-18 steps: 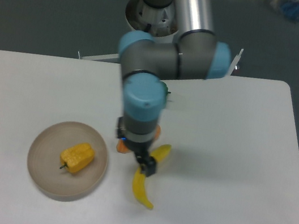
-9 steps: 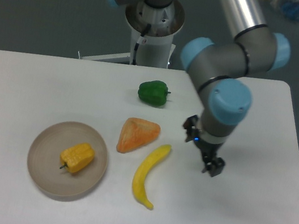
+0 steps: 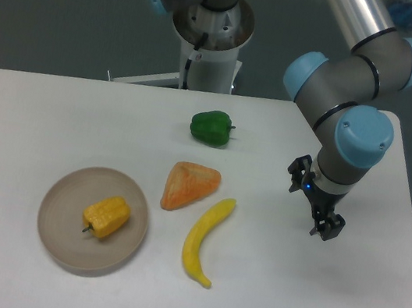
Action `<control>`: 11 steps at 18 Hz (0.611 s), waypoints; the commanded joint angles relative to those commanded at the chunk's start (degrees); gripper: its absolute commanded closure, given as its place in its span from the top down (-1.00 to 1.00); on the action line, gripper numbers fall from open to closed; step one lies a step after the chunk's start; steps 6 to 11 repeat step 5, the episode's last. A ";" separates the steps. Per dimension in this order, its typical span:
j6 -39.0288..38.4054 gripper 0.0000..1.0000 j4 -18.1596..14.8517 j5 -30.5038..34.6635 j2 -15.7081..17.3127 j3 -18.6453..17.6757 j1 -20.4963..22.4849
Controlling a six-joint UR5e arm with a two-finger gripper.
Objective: Place the yellow pepper on the plate
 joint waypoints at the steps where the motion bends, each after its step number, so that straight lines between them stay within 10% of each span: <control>1: -0.26 1.00 0.00 0.00 0.00 0.00 0.00; 11: -0.53 1.00 0.00 -0.09 -0.09 0.00 -0.09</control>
